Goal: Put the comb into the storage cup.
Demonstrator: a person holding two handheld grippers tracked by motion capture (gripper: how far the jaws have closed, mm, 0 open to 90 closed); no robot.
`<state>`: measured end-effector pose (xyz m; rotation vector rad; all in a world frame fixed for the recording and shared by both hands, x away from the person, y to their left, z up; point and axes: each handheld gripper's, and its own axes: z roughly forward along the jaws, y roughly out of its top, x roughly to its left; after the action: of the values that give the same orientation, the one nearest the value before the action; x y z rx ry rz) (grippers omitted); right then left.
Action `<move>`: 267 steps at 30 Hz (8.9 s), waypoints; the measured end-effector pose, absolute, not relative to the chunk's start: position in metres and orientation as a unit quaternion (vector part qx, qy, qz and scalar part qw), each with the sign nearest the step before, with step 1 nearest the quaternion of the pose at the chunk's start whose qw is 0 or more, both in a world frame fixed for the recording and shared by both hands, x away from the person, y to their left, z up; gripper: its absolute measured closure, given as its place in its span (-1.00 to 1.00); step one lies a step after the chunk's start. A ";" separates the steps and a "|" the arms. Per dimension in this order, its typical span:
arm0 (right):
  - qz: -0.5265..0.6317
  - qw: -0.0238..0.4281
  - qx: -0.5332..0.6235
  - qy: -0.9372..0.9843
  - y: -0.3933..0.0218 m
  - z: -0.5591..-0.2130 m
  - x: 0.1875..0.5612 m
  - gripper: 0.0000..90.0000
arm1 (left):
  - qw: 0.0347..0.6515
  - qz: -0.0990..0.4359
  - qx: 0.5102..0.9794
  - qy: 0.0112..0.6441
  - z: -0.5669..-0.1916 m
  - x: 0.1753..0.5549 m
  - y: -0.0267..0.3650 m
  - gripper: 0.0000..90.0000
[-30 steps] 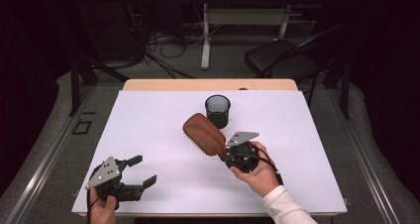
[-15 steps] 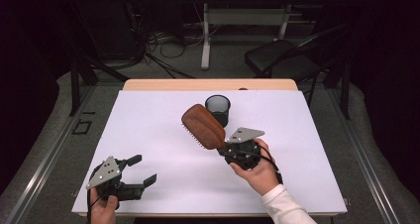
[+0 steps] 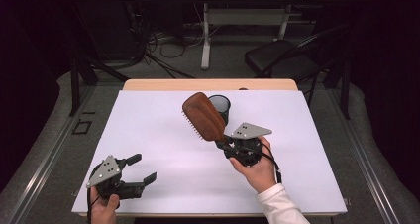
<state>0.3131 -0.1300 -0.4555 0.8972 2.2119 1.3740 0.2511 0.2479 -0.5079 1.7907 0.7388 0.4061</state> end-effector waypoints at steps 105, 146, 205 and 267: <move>0.529 0.253 0.304 0.751 -0.131 -0.473 0.297 0.61 | 0.604 0.003 0.722 0.337 -0.435 0.325 0.177 -0.55; 0.532 0.257 0.287 0.754 -0.121 -0.473 0.290 0.61 | 0.609 -0.014 0.711 0.351 -0.404 0.344 0.138 -0.44; 0.537 0.256 0.283 0.753 -0.117 -0.477 0.288 0.61 | 0.623 -0.048 0.674 0.394 -0.409 0.358 0.130 -0.03; 0.527 0.256 0.293 0.755 -0.117 -0.482 0.292 0.60 | 0.589 -0.105 0.653 0.464 -0.410 0.363 0.127 0.18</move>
<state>0.2922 -0.1166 -0.4819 0.7953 2.0499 1.4314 0.3631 0.1274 -0.4102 1.5209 1.0809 -0.2442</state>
